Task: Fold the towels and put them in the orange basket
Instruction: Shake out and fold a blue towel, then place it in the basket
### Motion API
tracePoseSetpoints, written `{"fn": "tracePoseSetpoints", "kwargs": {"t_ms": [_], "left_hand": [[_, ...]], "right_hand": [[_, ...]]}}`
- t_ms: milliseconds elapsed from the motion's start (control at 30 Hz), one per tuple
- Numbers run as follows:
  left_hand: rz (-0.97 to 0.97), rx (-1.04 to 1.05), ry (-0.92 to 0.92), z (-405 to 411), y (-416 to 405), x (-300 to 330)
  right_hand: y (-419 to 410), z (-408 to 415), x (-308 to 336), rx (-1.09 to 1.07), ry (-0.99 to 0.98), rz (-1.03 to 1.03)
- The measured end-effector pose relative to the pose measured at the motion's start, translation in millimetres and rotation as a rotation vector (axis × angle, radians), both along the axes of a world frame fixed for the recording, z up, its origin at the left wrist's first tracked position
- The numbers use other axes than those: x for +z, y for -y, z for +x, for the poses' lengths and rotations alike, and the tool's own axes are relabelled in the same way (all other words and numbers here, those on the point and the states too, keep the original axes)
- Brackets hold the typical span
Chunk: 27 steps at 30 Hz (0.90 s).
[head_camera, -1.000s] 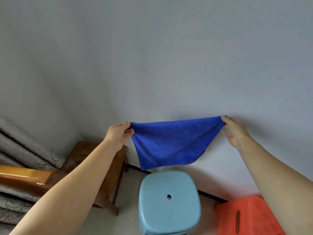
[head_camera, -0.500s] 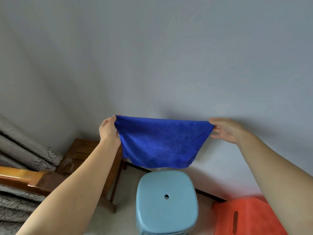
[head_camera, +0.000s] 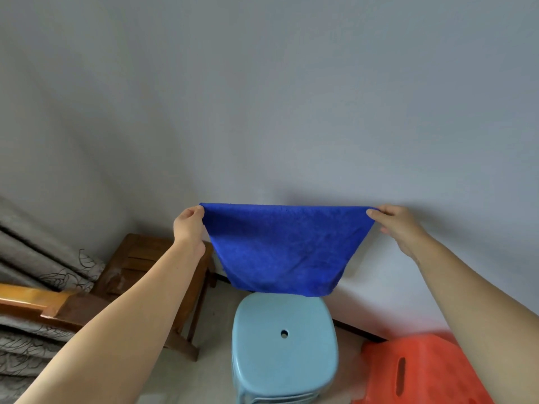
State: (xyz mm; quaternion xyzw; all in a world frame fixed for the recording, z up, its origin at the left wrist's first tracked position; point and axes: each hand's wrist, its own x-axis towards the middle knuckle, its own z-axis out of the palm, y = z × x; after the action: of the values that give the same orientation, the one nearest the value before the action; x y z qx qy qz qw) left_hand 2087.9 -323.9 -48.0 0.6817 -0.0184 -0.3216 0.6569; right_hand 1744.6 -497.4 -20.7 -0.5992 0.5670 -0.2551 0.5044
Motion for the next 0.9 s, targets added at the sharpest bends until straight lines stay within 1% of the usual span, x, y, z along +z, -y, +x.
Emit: {"fn": "tracePoseSetpoints", "kwargs": {"t_ms": [67,133,167,233,333,400,500,533,633,733,900], "left_hand": [[0.044,0.016,-0.052,0,7,-6],[0.123,0.017,-0.078,-1,15,-10],[0.173,0.005,-0.063,-1,18,-10],[0.246,0.005,-0.019,-5,21,-11],[0.249,0.039,0.036,-10,20,-11],[0.147,0.042,0.014,-14,20,-9],[-0.097,0.055,-0.169,-17,20,-7],[-0.123,0.061,-0.194,-17,20,-10],[-0.058,0.063,-0.181,-21,11,-27],[0.052,0.034,-0.157,-35,-15,-52],[0.152,-0.082,-0.19,-61,-76,-98]], "right_hand": [[-2,2,-6,-0.093,0.195,0.092],[-4,3,-13,-0.154,0.362,0.137],[-4,4,-16,-0.18,0.415,0.14],[-5,5,-21,-0.221,0.459,0.139],[-9,4,-26,-0.251,0.46,0.128],[-10,2,-27,-0.263,0.468,0.129],[-11,0,-24,-0.266,0.486,0.13],[-12,0,-23,-0.265,0.486,0.134],[-20,-3,-29,-0.243,0.451,0.146],[-38,-10,-47,-0.211,0.361,0.185],[-81,-42,-90,-0.189,0.25,0.375]]}}
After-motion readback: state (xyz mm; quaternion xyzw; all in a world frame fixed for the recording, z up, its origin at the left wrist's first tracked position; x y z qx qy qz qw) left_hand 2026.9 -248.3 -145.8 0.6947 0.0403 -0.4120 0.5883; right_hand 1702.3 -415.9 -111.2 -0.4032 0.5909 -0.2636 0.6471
